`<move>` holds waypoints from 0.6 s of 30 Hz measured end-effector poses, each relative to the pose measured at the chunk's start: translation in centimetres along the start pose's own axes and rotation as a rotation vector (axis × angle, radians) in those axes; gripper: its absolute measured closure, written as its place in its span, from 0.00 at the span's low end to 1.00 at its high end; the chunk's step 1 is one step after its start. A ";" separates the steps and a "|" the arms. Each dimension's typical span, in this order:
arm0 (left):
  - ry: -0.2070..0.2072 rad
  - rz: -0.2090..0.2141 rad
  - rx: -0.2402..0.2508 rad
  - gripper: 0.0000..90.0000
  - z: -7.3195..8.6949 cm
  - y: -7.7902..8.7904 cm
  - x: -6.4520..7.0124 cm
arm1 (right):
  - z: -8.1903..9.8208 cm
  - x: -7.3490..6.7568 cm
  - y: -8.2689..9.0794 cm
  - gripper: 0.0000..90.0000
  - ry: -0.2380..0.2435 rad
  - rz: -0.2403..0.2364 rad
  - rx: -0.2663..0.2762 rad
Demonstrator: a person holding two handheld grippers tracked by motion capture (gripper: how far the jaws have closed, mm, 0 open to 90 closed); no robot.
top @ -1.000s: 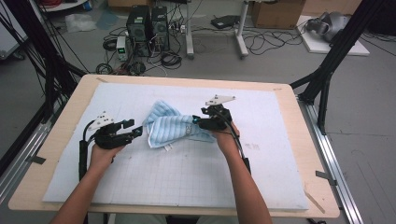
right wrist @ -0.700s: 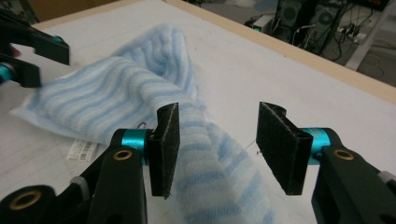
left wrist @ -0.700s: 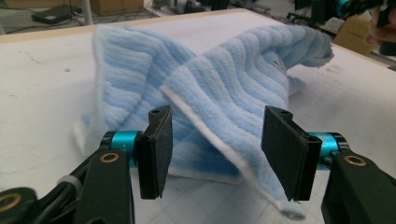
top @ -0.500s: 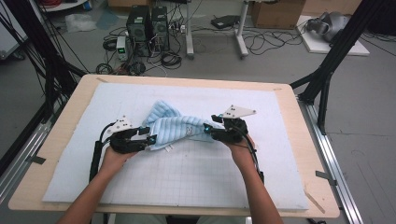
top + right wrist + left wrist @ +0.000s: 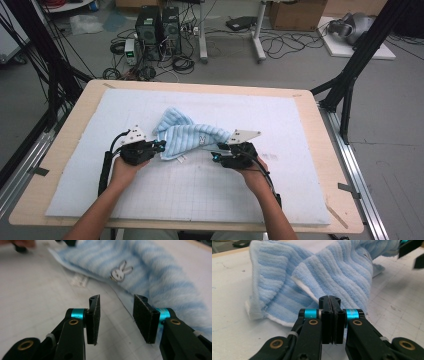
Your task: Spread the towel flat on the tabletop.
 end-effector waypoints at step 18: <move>0.013 0.001 0.051 0.98 -0.4 0.8 -0.1 | 1.3 1.0 -2.3 0.95 0.031 0.113 -0.111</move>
Point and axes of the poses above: each handheld gripper's, and its own axes: y roughly backward along the jaws, z roughly out of its underside, x roughly to its right, the point moved 4 cm from there along -y, roughly forward along the jaws, and after that the axes turned 14 degrees about z, right-handed, at the moved point
